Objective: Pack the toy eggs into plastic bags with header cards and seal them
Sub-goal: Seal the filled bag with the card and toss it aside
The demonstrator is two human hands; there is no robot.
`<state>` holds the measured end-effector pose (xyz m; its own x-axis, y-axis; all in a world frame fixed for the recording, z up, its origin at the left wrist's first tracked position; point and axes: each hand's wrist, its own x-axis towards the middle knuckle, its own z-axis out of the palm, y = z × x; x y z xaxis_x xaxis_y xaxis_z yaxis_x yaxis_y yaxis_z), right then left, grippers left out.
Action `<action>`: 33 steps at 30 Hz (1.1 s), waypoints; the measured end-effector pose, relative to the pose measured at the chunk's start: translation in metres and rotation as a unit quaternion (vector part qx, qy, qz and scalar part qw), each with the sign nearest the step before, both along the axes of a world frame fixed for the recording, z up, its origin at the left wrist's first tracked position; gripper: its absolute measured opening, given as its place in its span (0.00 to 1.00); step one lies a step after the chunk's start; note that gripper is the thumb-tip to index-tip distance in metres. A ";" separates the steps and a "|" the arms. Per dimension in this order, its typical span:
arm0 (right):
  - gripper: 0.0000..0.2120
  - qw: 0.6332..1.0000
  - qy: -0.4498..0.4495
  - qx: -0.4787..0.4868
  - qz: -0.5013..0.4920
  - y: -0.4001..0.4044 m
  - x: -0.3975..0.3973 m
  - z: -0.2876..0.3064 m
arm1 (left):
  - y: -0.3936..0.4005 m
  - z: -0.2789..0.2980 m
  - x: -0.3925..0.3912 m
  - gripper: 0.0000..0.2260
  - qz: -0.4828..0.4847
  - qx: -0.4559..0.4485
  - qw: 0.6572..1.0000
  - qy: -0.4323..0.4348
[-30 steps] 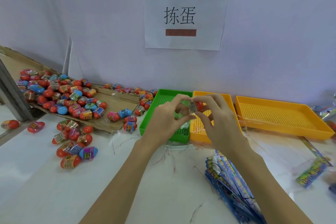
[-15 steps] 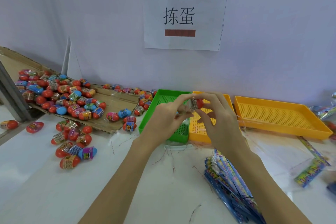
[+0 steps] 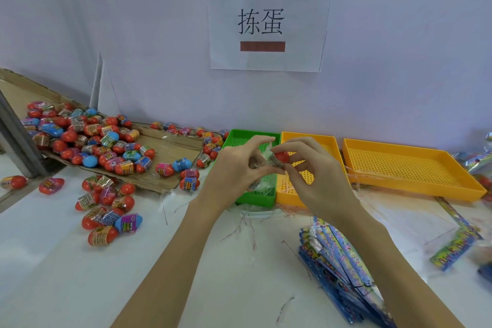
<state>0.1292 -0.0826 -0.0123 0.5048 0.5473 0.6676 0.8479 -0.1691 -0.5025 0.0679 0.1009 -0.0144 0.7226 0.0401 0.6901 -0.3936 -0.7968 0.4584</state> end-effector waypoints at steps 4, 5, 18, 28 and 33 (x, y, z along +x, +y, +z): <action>0.19 0.996 0.076 0.010 0.039 -0.003 0.001 0.004 | 0.004 0.000 0.002 0.31 -0.048 -0.068 0.996 0.037; 0.19 0.995 0.086 0.005 0.042 -0.004 0.000 0.005 | 0.004 0.000 0.003 0.31 -0.058 -0.081 0.994 0.050; 0.19 0.993 -0.041 -0.103 -0.031 -0.002 0.000 0.003 | 0.002 0.001 0.004 0.20 -0.148 -0.268 0.946 0.104; 0.14 0.991 -0.048 -0.113 -0.057 -0.001 -0.004 0.002 | -0.001 -0.005 0.010 0.11 -0.079 -0.180 0.980 0.043; 0.12 0.995 0.003 -0.039 -0.087 0.000 -0.005 0.004 | -0.003 0.001 0.007 0.19 -0.060 -0.188 0.978 0.068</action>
